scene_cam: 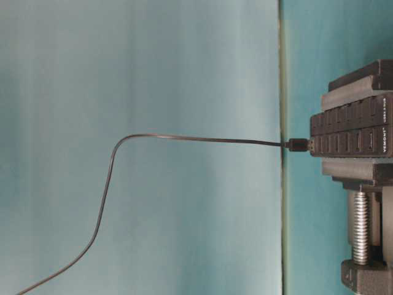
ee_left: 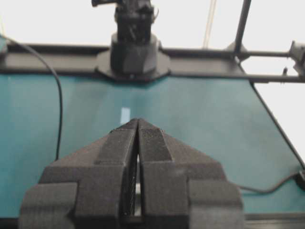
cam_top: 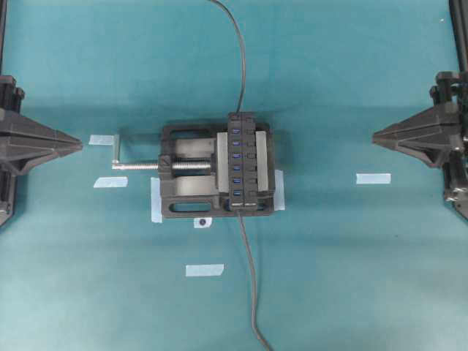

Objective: Insert the USB into the center port of the fixed hub
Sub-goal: 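Raise the right arm and swing it toward the clamped hub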

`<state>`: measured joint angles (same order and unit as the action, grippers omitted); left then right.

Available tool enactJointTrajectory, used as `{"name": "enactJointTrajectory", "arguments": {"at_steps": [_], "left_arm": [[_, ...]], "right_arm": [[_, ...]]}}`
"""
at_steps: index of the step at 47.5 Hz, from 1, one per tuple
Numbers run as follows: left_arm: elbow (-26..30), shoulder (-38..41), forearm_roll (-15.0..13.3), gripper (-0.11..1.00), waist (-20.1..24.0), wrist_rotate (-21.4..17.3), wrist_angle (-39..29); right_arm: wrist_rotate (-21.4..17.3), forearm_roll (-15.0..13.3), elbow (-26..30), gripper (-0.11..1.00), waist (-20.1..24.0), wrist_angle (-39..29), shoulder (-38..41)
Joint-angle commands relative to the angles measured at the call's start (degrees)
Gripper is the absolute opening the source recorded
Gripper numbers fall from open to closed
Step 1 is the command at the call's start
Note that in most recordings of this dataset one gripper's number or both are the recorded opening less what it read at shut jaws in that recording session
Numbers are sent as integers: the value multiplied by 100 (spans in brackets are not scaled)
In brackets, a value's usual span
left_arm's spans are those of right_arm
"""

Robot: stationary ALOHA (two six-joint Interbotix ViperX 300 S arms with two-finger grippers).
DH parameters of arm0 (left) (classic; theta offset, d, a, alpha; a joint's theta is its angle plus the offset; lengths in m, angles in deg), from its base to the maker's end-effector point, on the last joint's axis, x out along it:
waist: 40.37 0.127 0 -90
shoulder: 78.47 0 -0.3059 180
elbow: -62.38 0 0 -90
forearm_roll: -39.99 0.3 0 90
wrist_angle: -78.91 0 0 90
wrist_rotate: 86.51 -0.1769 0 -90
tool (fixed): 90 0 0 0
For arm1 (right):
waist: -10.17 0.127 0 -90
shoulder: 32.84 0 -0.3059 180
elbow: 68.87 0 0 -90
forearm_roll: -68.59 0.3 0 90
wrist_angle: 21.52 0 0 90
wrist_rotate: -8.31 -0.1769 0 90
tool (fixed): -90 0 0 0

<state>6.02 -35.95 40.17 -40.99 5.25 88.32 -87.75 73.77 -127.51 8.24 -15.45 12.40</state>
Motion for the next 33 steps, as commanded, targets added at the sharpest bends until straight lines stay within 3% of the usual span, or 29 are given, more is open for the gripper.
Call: {"name": "enactJointTrajectory", "arguments": {"at_steps": [1, 11, 17, 33], "left_arm": [[193, 79, 9, 0, -9, 9, -62], [343, 193, 9, 0, -9, 88, -598], [422, 299, 9, 0, -9, 105, -817], [448, 396, 9, 0, -9, 114, -905]], "right_arm": [[-53, 0, 272, -1, -141, -413, 62], [-53, -255, 650, -1, -519, -1556, 167], [-53, -439, 791, -1, -686, -1846, 220], [-35, -536, 1248, -1, -923, -2663, 703]]}}
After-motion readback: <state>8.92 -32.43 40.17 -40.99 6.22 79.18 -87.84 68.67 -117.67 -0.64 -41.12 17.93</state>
